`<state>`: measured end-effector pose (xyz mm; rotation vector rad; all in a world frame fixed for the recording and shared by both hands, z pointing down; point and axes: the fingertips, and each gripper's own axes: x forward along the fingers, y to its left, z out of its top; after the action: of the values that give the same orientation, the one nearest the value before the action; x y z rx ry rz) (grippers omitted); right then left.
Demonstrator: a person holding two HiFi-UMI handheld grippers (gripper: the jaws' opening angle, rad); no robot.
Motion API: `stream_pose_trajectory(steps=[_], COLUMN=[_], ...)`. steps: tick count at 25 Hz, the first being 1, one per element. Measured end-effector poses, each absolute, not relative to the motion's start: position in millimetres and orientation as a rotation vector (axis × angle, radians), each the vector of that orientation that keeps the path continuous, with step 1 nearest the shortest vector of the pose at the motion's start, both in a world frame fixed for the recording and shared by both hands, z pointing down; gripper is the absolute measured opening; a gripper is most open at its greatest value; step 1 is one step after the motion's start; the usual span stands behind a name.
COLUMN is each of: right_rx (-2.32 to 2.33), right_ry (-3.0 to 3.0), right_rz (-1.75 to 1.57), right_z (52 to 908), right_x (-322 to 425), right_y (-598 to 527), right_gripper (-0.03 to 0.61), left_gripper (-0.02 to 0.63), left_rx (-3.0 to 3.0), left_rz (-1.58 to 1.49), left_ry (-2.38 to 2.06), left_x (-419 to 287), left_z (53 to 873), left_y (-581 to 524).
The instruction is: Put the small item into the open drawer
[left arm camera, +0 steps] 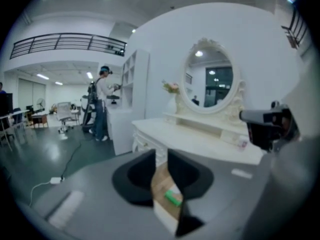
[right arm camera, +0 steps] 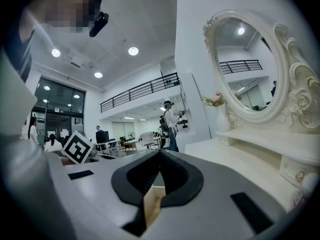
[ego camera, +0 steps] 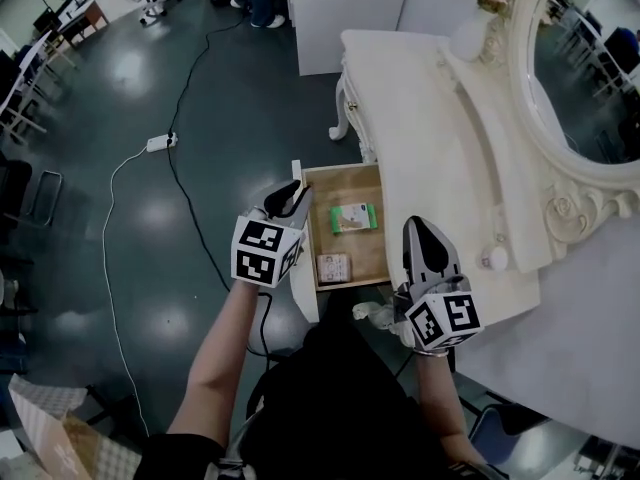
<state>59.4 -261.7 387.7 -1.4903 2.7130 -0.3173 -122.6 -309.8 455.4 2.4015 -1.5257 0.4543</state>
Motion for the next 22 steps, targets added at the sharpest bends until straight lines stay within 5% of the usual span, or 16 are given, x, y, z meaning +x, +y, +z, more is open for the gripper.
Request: stream_pose_trajectory(steps=[12,22], right_rx=[-1.42,-1.377], right_ry=[2.752,2.779], right_rz=[-0.272,-0.247], right_z=[378.0,373.2], right_x=[38.2,25.3], right_y=[-241.4,-226.6], right_gripper=[0.005,0.003], left_gripper=[0.008,0.007], left_rx=[2.324,2.262], left_rz=[0.266,0.182], left_ry=[-1.681,-1.775], left_x=[-159.4,-180.9], left_z=[429.7,420.3], left_y=[-264.7,-229.8])
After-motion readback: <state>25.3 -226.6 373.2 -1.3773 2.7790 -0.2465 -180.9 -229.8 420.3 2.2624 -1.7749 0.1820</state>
